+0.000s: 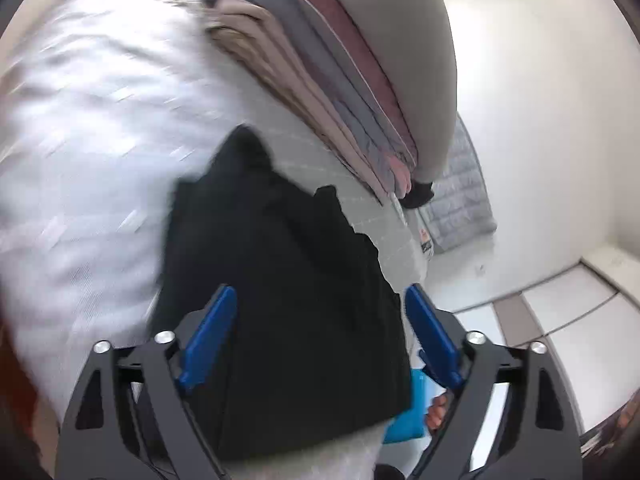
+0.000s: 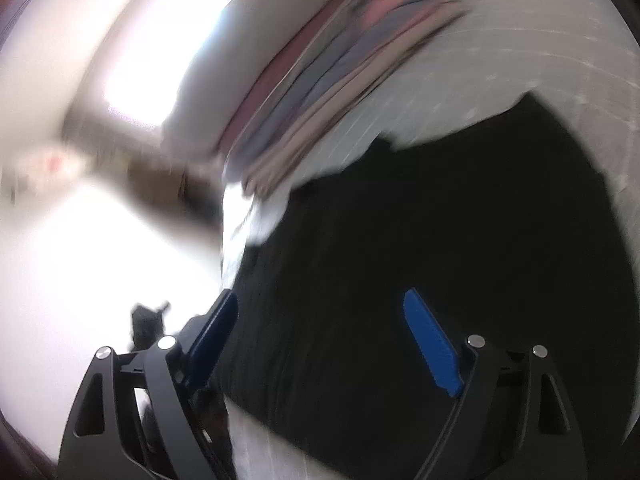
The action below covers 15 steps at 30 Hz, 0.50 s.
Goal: Fold large clothes
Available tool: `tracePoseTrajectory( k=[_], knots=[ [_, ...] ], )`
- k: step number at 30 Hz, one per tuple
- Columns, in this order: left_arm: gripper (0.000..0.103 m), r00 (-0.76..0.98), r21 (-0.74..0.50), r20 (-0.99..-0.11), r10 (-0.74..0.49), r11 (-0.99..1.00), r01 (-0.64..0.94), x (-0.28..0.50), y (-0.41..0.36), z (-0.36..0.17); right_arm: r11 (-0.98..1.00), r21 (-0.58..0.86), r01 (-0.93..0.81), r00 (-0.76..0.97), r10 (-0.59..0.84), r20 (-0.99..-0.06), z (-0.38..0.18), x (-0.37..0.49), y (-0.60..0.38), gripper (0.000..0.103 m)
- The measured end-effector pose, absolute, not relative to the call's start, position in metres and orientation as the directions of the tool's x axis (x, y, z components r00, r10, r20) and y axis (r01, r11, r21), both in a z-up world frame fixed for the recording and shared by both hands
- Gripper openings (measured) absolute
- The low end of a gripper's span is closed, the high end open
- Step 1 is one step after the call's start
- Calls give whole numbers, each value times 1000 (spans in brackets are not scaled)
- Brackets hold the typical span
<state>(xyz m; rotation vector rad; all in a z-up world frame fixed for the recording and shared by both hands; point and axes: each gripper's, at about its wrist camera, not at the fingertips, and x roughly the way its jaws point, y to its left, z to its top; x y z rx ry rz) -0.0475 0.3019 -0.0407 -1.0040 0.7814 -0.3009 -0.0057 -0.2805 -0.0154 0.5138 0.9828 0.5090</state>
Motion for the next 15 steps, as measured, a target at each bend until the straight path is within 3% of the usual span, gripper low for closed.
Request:
tracePoseTrajectory(
  k=[6,11,15],
  knots=[
    [87,710,-909,-405,-576,338,-245,-148,317,-97,726,664,-177,377,673,-636,-48,-22,-231,82],
    [87,722,-929,-369,-585,244,-277,-151,311,-125,714,687,-139,409,673,-617,-57,-38,-227,82],
    [87,744,-930,-367,-558,223,-291,-141,299,-133,767,618,-173,462,617,-637,-39,-54,-227,82]
  ],
)
